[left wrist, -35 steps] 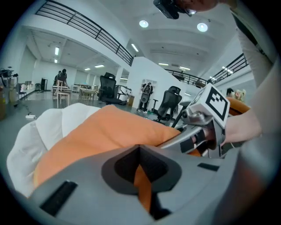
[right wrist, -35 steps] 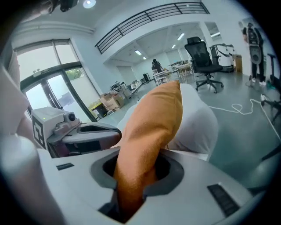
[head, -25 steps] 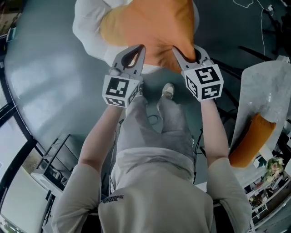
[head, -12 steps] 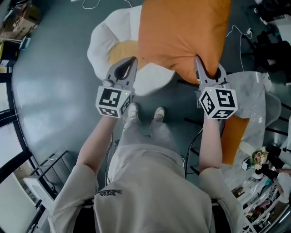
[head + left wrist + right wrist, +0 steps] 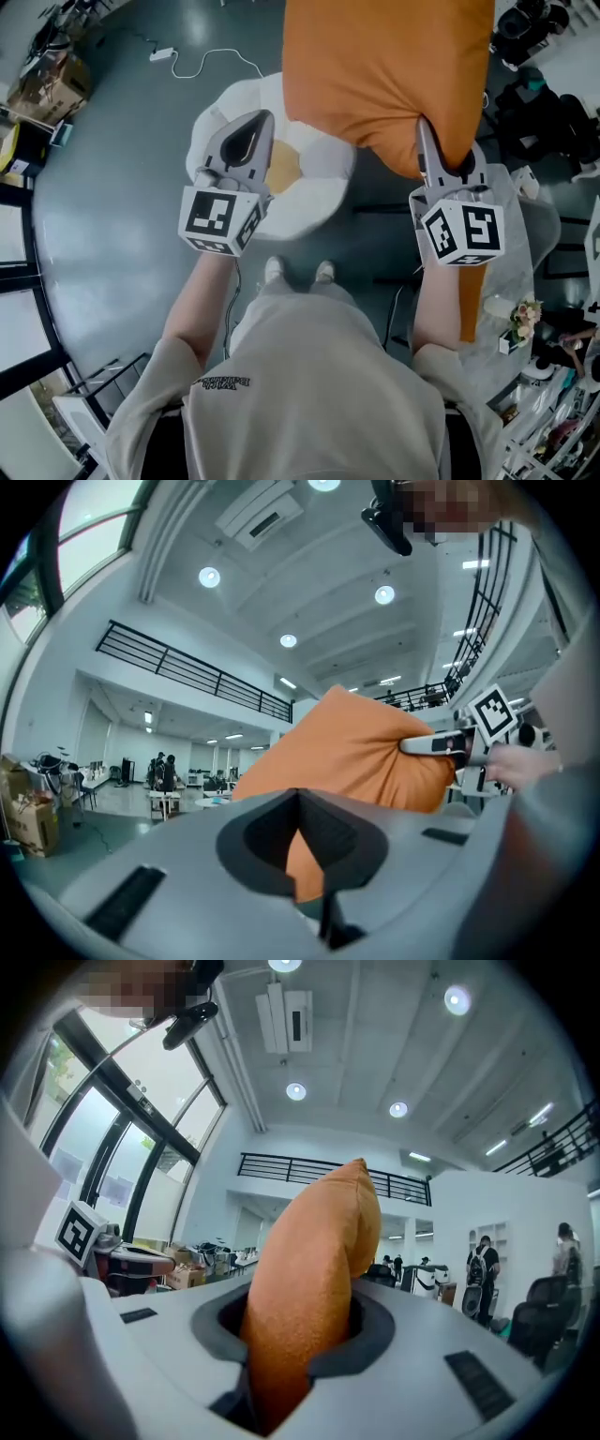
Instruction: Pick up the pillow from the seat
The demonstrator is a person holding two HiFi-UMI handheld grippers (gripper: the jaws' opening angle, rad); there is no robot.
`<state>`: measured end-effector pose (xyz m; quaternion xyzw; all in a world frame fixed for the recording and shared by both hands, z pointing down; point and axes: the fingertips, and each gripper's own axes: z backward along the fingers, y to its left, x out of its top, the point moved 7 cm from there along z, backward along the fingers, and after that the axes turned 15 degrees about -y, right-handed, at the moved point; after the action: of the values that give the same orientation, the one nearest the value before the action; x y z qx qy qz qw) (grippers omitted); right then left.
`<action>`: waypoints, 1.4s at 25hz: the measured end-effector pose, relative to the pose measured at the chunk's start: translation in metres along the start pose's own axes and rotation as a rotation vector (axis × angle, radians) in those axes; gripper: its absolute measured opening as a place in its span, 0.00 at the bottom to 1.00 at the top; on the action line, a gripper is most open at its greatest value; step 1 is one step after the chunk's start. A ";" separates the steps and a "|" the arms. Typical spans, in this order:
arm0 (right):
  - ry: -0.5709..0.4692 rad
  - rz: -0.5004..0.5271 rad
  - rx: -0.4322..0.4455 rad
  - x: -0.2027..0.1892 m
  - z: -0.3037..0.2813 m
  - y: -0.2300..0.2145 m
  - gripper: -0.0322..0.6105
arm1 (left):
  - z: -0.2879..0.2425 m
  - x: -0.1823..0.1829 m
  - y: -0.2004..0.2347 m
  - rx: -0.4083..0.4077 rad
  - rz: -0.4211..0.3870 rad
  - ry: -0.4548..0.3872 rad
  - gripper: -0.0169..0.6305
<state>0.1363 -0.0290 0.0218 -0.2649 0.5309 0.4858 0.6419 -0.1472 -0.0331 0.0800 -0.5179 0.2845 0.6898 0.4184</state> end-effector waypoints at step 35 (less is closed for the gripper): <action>-0.111 -0.002 -0.042 -0.004 0.032 0.021 0.27 | 0.026 0.021 -0.004 -0.019 -0.077 -0.042 0.04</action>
<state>0.1308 0.0054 0.0383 -0.2515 0.4836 0.5102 0.6652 -0.1585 -0.0041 0.0684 -0.5179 0.2491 0.6864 0.4456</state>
